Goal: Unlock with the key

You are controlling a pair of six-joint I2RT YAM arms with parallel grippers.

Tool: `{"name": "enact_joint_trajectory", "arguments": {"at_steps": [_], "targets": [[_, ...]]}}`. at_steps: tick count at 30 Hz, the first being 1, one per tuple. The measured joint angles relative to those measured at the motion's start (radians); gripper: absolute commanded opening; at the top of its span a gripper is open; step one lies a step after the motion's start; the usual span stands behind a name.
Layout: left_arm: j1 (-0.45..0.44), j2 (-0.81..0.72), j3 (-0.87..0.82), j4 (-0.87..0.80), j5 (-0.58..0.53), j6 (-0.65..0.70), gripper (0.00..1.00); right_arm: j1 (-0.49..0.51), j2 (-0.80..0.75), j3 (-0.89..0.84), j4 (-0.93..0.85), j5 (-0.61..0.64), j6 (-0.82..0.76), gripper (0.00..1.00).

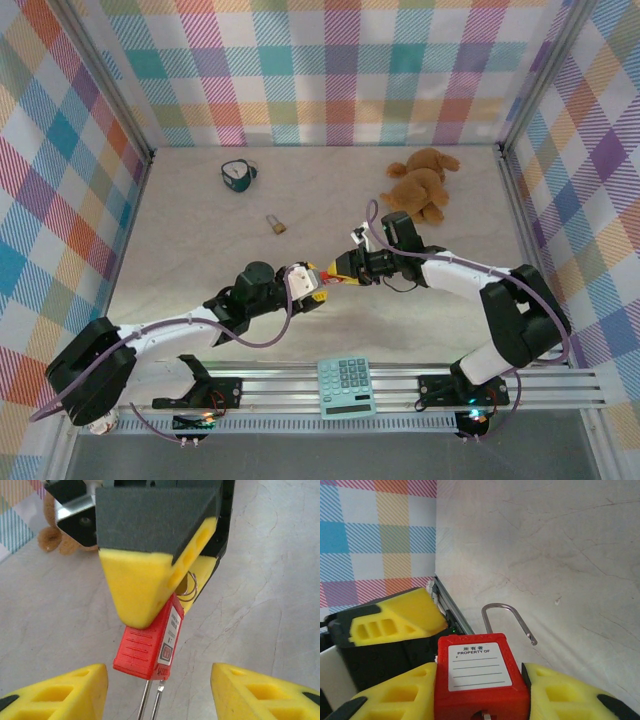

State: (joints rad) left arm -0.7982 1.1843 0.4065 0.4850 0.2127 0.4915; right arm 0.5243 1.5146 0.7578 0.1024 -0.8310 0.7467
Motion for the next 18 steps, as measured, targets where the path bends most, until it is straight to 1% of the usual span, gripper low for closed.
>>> {"name": "enact_joint_trajectory", "arguments": {"at_steps": [6,18], "targets": [[0.000,0.023,0.004,0.047,0.004,0.000,0.46,0.001,-0.013,0.000,0.000,-0.011,0.000,0.31],[0.000,0.034,0.004,0.084,0.002,-0.002,0.17,0.011,-0.013,0.000,0.001,-0.014,-0.005,0.31]]}}
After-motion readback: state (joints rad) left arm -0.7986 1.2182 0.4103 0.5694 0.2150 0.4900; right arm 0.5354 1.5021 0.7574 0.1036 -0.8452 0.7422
